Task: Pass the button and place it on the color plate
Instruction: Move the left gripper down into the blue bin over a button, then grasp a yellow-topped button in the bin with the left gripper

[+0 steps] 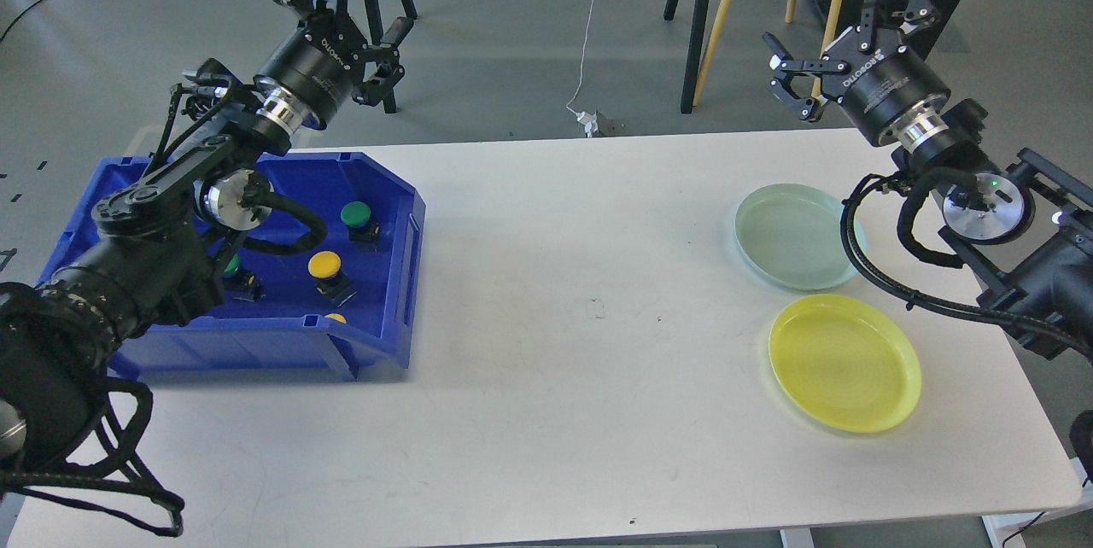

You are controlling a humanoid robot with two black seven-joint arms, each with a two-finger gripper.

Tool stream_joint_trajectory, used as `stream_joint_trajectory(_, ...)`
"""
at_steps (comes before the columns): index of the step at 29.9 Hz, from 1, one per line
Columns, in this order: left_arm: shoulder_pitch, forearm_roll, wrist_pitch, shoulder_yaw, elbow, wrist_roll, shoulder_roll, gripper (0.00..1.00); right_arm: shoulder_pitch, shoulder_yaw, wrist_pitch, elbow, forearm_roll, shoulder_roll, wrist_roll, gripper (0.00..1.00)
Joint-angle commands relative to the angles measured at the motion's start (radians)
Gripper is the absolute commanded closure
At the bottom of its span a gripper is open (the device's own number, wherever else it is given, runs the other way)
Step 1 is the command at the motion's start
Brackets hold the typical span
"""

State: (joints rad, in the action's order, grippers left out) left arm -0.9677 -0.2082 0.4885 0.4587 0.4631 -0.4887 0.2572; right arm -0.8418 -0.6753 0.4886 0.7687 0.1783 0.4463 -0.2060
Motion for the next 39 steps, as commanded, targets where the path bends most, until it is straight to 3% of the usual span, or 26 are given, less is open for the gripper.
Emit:
stream_joint_trajectory(1, 0.001, 0.001, 0.0, 0.0, -0.003, 0.0, 0.002, 0.0, 0.009, -0.004, 0.0, -0.002, 0.0, 0.008, 0.0, 0.0)
stream_joint_trajectory(11, 0.017, 0.062, 0.0, 0.049, -0.057, 0.0, 0.021, 0.0, 0.009, -0.006, 0.0, -0.005, 0.0, -0.005, 0.0, 0.0)
stream_joint_trajectory(16, 0.041, 0.067, 0.0, 0.121, -0.011, 0.0, 0.004, 0.0, 0.009, -0.006, 0.0, -0.005, 0.0, -0.005, 0.0, 0.0)
stream_joint_trajectory(22, 0.041, 0.04, 0.0, 0.14, 0.193, 0.0, 0.097, 0.0, 0.017, -0.006, 0.0, -0.005, 0.0, -0.005, 0.0, 0.0)
stream_joint_trajectory(29, 0.017, -0.446, 0.0, 0.088, 0.652, 0.0, 0.457, 0.01, 0.017, -0.006, 0.0, -0.011, 0.0, -0.005, 0.0, 0.0)
stream_joint_trajectory(32, -0.096, -0.543, 0.0, -0.11, 0.759, 0.0, 0.598, 0.01, 0.02, -0.006, 0.0, -0.011, 0.0, -0.005, 0.0, 0.0)
stream_joint_trajectory(36, -0.33, -0.704, 0.0, -0.515, 0.756, 0.0, 0.617, 0.01, 0.024, -0.006, 0.0, -0.011, 0.0, 0.002, -0.001, 0.0)
stream_joint_trajectory(39, -0.416, -0.926, -0.039, -0.75, 0.743, 0.0, 0.603, 0.01, 0.033, -0.006, 0.0, -0.011, 0.0, 0.003, -0.001, 0.0)
